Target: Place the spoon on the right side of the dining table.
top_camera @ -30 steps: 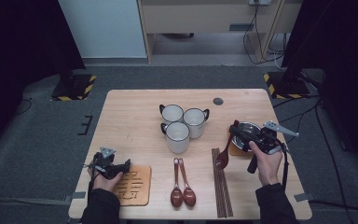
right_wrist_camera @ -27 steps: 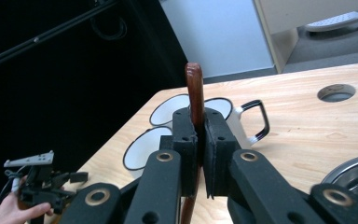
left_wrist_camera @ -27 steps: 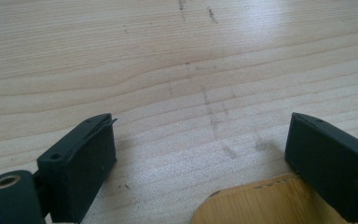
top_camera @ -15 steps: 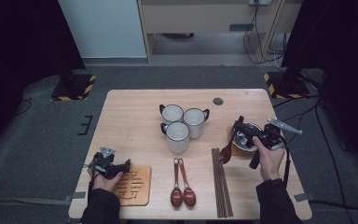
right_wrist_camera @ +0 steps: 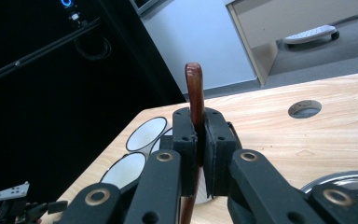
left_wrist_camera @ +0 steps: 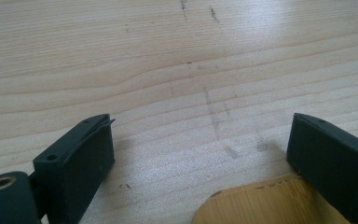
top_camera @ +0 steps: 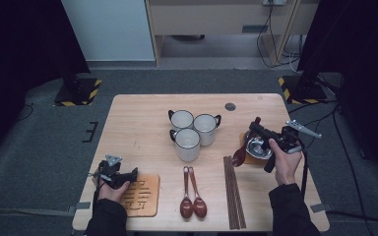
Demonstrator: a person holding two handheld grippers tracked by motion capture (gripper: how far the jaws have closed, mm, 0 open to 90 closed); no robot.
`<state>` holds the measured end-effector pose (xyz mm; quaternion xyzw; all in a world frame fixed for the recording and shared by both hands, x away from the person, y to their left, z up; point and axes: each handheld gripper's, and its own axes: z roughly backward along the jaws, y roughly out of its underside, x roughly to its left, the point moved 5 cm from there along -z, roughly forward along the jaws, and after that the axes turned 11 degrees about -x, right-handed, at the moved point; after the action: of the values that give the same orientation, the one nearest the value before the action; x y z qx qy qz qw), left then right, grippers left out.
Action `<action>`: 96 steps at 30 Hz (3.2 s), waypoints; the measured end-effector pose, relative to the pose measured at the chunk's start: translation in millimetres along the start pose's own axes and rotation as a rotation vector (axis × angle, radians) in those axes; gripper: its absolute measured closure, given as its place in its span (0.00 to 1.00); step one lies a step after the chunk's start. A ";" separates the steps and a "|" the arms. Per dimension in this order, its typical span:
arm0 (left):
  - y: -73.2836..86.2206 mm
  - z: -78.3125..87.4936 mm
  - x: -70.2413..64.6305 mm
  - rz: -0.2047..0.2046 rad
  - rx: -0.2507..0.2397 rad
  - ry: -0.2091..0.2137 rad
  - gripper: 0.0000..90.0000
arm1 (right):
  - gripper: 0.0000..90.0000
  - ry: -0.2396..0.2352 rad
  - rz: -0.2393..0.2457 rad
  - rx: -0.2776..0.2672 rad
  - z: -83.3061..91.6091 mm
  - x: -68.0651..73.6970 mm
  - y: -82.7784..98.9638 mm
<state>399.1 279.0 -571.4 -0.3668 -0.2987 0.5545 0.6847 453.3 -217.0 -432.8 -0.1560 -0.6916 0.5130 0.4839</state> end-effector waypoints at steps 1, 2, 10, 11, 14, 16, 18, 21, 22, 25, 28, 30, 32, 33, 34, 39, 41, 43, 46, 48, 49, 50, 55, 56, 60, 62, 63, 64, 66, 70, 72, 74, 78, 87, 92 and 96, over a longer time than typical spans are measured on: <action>0.0 0.0 0.0 0.000 0.000 0.000 0.07 | 0.95 0.001 0.002 -0.006 -0.7 -1.0 -0.6; 0.0 0.0 0.0 0.000 0.000 0.000 0.07 | 0.95 0.004 0.000 -0.008 -1.3 -1.8 -1.2; 0.0 0.0 0.0 0.000 0.000 0.000 0.07 | 0.95 0.022 -0.013 -0.028 -4.0 -10.8 -5.9; 0.0 0.0 0.0 0.000 0.000 0.000 0.07 | 0.95 0.026 -0.015 -0.031 -3.8 -12.9 -6.9; 0.0 0.0 0.0 0.000 0.000 0.000 0.07 | 0.95 0.035 -0.023 -0.039 -2.5 -16.9 -9.4; 0.0 0.0 0.0 0.000 0.000 0.000 0.07 | 0.95 0.038 -0.029 -0.051 -1.9 -19.6 -11.5; 0.0 0.0 0.0 0.000 0.000 0.000 0.07 | 0.95 0.047 -0.020 -0.051 -1.4 -22.0 -13.3; 0.0 0.0 0.0 0.000 0.000 0.000 0.07 | 0.95 0.049 -0.016 -0.066 -1.1 -23.3 -17.3; 0.0 0.0 0.0 0.000 0.000 0.000 0.07 | 0.95 0.051 -0.017 -0.067 -0.9 -23.4 -18.0; 0.0 0.0 0.0 0.000 0.000 0.000 0.07 | 0.95 0.053 -0.027 -0.079 -0.4 -24.8 -20.0; 0.0 0.0 0.0 0.000 0.000 0.000 0.07 | 0.95 0.057 -0.034 -0.090 -0.5 -26.9 -21.4; 0.0 0.0 0.0 0.000 0.000 0.000 0.07 | 0.95 0.061 -0.040 -0.097 -0.6 -29.1 -22.4; 0.0 0.0 0.0 0.000 0.000 0.000 0.07 | 0.95 0.064 -0.044 -0.101 -0.7 -31.1 -23.7; 0.0 0.0 0.0 0.000 0.000 0.000 0.07 | 0.95 0.067 -0.043 -0.103 -0.7 -32.1 -24.1; 0.0 0.0 0.0 0.000 0.000 0.000 0.07 | 0.95 0.071 -0.047 -0.107 -0.9 -33.3 -25.0; 0.0 0.0 0.0 0.000 0.000 0.000 0.07 | 0.95 0.083 -0.063 -0.117 -0.8 -38.7 -28.5; 0.0 0.0 0.0 0.000 0.000 0.000 0.07 | 0.95 0.089 -0.064 -0.123 -0.7 -42.1 -30.0; 0.0 0.0 0.0 0.000 0.000 0.000 0.07 | 0.95 0.093 -0.075 -0.128 -0.2 -44.0 -31.3; 0.0 0.0 0.0 0.000 0.000 0.000 0.07 | 0.95 0.101 -0.085 -0.139 0.2 -47.8 -33.6; 0.0 0.0 0.0 0.000 0.000 0.000 0.07 | 0.95 0.108 -0.090 -0.147 0.7 -51.1 -35.0; 0.0 0.0 0.0 0.000 0.000 0.000 0.07 | 0.95 0.111 -0.092 -0.149 0.9 -52.3 -35.7; 0.0 0.0 0.0 0.000 0.000 0.000 0.07 | 0.95 0.112 -0.093 -0.153 1.2 -53.5 -36.4; 0.0 0.0 0.0 0.000 0.000 0.000 0.07 | 0.95 0.129 -0.102 -0.165 2.8 -59.4 -39.0; 0.0 0.0 0.0 0.000 0.000 0.000 0.07 | 0.95 0.133 -0.102 -0.165 2.8 -60.7 -39.2; 0.0 0.0 0.0 0.000 0.000 -0.001 0.07 | 0.95 0.149 -0.105 -0.168 3.0 -65.3 -39.4; 0.0 0.0 0.0 0.000 0.000 -0.001 0.07 | 0.95 0.157 -0.107 -0.169 2.9 -67.6 -39.5; 0.0 0.0 0.0 0.000 0.000 -0.001 0.07 | 0.95 0.158 -0.110 -0.172 2.9 -68.4 -39.9; 0.0 0.0 0.0 0.000 0.000 -0.001 0.07 | 0.95 0.163 -0.109 -0.174 2.9 -69.9 -40.0; 0.0 0.0 0.0 0.000 0.000 -0.001 0.07 | 0.95 0.172 -0.115 -0.178 2.7 -73.4 -40.6; 0.0 0.0 0.0 0.000 0.000 -0.001 0.07 | 0.95 0.194 -0.115 -0.182 2.9 -79.8 -41.0; 0.0 0.0 0.0 0.000 0.000 -0.001 0.07 | 0.95 0.207 -0.118 -0.181 2.8 -83.7 -40.6; 0.0 0.0 0.0 0.000 0.000 -0.001 0.07 | 0.95 0.218 -0.121 -0.175 2.3 -87.1 -39.7; 0.0 0.0 0.0 0.000 0.000 -0.001 0.07 | 0.95 0.239 -0.117 -0.169 0.3 -94.1 -36.8; 0.0 0.0 0.0 0.000 0.000 -0.001 0.07 | 0.94 0.289 -0.103 -0.138 -3.6 -103.3 -28.2; 0.0 0.0 0.0 0.000 0.000 -0.001 0.07 | 0.94 0.316 -0.093 -0.120 -4.5 -109.7 -22.6; 0.0 0.0 0.0 0.000 0.000 -0.001 0.07 | 0.94 0.331 -0.090 -0.107 -5.1 -113.2 -18.4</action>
<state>399.1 279.0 -571.4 -0.3664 -0.2990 0.5548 0.6845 517.4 -302.6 -474.6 -0.2325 -0.6352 0.4206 0.6046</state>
